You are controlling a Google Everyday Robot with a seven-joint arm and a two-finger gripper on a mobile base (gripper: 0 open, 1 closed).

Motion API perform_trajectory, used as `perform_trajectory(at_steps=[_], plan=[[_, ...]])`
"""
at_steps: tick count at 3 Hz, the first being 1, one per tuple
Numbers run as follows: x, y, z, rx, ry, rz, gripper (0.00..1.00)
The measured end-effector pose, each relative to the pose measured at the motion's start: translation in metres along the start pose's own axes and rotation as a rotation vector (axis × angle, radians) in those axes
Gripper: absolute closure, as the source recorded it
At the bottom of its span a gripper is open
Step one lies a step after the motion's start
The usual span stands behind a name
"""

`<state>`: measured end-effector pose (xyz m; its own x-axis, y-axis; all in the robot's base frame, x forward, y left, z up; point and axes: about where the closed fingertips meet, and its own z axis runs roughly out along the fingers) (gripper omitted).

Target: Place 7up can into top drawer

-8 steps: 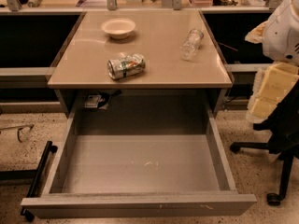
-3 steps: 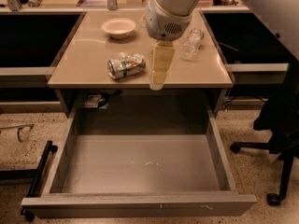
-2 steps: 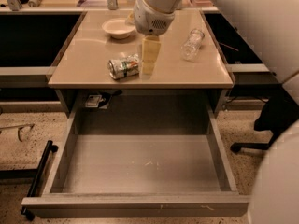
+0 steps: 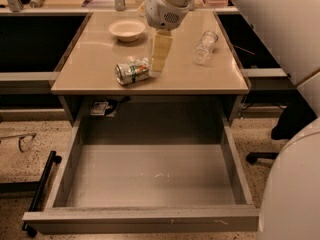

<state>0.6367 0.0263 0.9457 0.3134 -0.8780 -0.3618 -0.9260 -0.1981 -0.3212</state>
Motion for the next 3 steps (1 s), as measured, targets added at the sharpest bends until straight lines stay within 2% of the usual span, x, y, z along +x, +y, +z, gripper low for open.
perform_trajectory(at_steps=[1, 2, 3], plan=[[0.001, -0.014, 0.021, -0.015, -0.038, -0.010, 0.00], [-0.007, -0.038, 0.056, -0.039, -0.102, -0.024, 0.00], [-0.012, -0.042, 0.079, -0.066, -0.134, -0.005, 0.00]])
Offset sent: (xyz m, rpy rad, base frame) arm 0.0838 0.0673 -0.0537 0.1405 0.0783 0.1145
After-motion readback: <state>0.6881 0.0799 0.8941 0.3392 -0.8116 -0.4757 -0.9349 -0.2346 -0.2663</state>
